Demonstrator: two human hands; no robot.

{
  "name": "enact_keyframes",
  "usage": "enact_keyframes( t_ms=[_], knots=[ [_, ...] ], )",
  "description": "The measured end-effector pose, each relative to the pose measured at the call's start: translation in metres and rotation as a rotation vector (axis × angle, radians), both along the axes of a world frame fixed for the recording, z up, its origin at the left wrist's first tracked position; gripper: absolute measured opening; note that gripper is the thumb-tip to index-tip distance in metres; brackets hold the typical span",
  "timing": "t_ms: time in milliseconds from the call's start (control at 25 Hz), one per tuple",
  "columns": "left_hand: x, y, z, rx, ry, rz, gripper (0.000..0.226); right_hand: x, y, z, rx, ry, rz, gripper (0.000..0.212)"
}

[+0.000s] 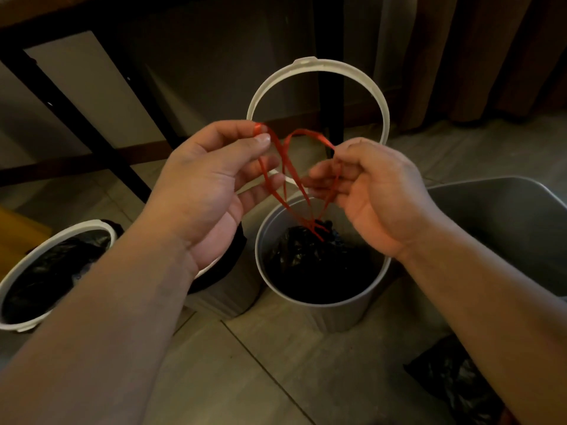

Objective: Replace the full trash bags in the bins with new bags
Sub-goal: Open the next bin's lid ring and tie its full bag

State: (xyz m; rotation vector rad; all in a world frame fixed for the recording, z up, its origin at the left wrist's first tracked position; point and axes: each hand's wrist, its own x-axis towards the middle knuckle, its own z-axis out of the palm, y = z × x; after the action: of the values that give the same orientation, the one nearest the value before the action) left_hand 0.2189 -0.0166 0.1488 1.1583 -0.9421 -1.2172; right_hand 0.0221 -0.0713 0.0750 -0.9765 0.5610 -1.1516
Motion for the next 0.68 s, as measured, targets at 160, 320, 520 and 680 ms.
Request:
enact_keyframes(
  t_ms=[160, 320, 520, 680],
  knots=[
    [0.003, 0.006, -0.004, 0.039, -0.017, 0.099, 0.008, -0.009, -0.003, 0.0, 0.009, 0.028, -0.133, 0.014],
    [0.007, 0.014, -0.008, 0.066, 0.244, 0.151, 0.017, -0.032, -0.01, 0.01, -0.04, 0.091, -0.337, 0.015],
    [0.003, 0.025, -0.021, -0.005, 0.423, -0.002, 0.015, -0.039, -0.01, 0.006, -0.007, 0.197, -0.34, 0.012],
    [-0.004, 0.019, -0.027, -0.052, 0.267, -0.015, 0.025, -0.035, -0.007, 0.011, -0.002, 0.044, -0.243, 0.016]
  ],
)
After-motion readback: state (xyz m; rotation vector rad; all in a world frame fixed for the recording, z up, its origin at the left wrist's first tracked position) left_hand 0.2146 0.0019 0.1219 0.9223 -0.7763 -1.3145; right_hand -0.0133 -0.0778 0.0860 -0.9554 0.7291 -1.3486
